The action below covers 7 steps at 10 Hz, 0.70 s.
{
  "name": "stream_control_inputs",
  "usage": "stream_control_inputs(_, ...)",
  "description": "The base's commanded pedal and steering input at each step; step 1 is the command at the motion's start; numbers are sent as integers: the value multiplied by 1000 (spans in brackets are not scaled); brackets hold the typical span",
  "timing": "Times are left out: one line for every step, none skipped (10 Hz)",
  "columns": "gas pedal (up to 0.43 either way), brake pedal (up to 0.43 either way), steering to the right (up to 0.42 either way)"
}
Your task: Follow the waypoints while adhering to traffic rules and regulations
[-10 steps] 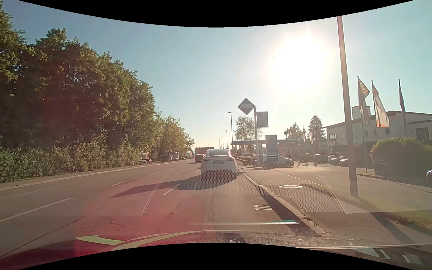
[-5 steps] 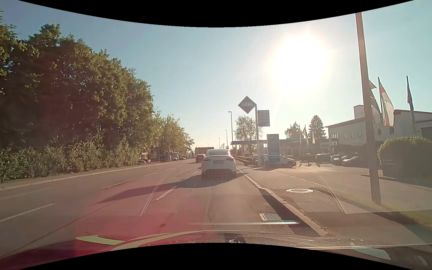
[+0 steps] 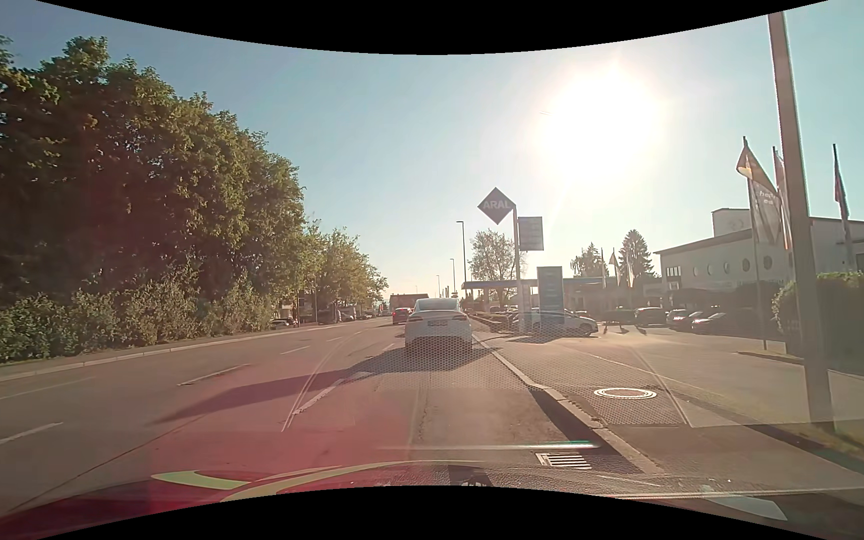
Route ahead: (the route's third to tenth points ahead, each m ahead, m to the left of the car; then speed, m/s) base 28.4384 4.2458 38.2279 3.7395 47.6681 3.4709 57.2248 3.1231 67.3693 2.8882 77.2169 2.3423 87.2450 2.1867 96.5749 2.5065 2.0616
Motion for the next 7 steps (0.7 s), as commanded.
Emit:
stream_control_inputs(0,0,-1)
stream_control_inputs(0,0,-1)
stream_control_inputs(0,0,-1)
stream_control_inputs(0,0,-1)
stream_control_inputs(0,0,-1)
stream_control_inputs(0,0,-1)
stream_control_inputs(0,0,-1)
